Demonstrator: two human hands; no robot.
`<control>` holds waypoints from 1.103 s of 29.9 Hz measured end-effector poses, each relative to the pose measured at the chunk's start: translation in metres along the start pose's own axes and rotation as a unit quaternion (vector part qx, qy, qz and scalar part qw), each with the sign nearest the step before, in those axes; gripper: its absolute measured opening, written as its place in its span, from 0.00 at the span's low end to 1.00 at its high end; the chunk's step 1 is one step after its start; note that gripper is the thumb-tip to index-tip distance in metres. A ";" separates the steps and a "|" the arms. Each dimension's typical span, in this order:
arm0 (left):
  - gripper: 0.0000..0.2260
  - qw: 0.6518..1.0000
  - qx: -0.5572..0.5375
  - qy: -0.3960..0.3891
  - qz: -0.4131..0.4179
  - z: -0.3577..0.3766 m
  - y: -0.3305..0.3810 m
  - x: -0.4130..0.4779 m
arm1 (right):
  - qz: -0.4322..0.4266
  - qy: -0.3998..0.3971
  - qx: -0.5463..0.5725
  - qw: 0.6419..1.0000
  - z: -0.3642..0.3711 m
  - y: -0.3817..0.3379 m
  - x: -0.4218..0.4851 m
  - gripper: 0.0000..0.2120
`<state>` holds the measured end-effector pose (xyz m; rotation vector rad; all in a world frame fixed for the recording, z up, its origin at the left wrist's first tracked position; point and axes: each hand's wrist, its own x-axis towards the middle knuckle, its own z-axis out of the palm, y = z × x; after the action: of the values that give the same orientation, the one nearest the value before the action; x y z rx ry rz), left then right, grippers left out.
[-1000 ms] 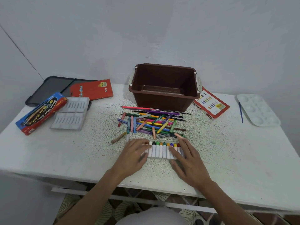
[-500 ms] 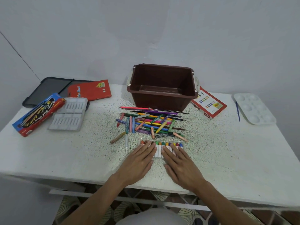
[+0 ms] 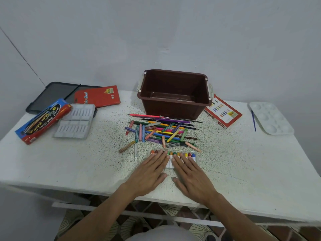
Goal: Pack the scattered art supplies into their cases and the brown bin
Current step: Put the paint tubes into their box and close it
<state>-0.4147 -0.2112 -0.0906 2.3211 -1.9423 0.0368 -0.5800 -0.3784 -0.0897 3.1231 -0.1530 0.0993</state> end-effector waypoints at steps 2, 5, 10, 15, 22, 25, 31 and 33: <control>0.28 1.000 -0.001 0.002 0.001 0.000 0.001 0.000 | 0.002 0.002 0.002 1.000 0.000 0.000 0.000 0.30; 0.28 1.000 -0.001 0.001 -0.002 0.001 0.002 0.000 | 0.002 0.008 0.001 1.000 0.000 -0.001 -0.001 0.30; 0.28 1.000 -0.022 -0.003 -0.007 0.000 0.001 0.000 | 0.007 0.007 -0.003 1.000 -0.001 -0.002 0.000 0.30; 0.27 0.997 -0.067 0.023 -0.023 -0.004 -0.002 0.001 | 0.018 0.028 0.002 0.999 -0.004 -0.003 0.001 0.31; 0.26 0.975 -0.163 0.102 -0.114 -0.017 -0.027 -0.005 | 0.040 0.046 0.068 0.996 -0.021 -0.008 0.026 0.29; 0.22 0.953 -0.203 0.157 -0.161 -0.029 -0.047 -0.015 | 0.037 0.049 0.118 0.991 -0.027 -0.018 0.052 0.28; 0.15 0.884 -0.241 0.271 -0.294 -0.054 -0.097 -0.043 | 0.001 0.053 0.173 0.983 -0.045 -0.054 0.125 0.28; 0.14 0.862 -0.239 0.311 -0.321 -0.063 -0.117 -0.058 | -0.020 0.041 0.191 0.980 -0.053 -0.070 0.154 0.29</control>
<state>-0.3067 -0.1280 -0.0421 2.1121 -0.7250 0.1914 -0.4235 -0.3226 -0.0278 3.4945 -0.0761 0.2892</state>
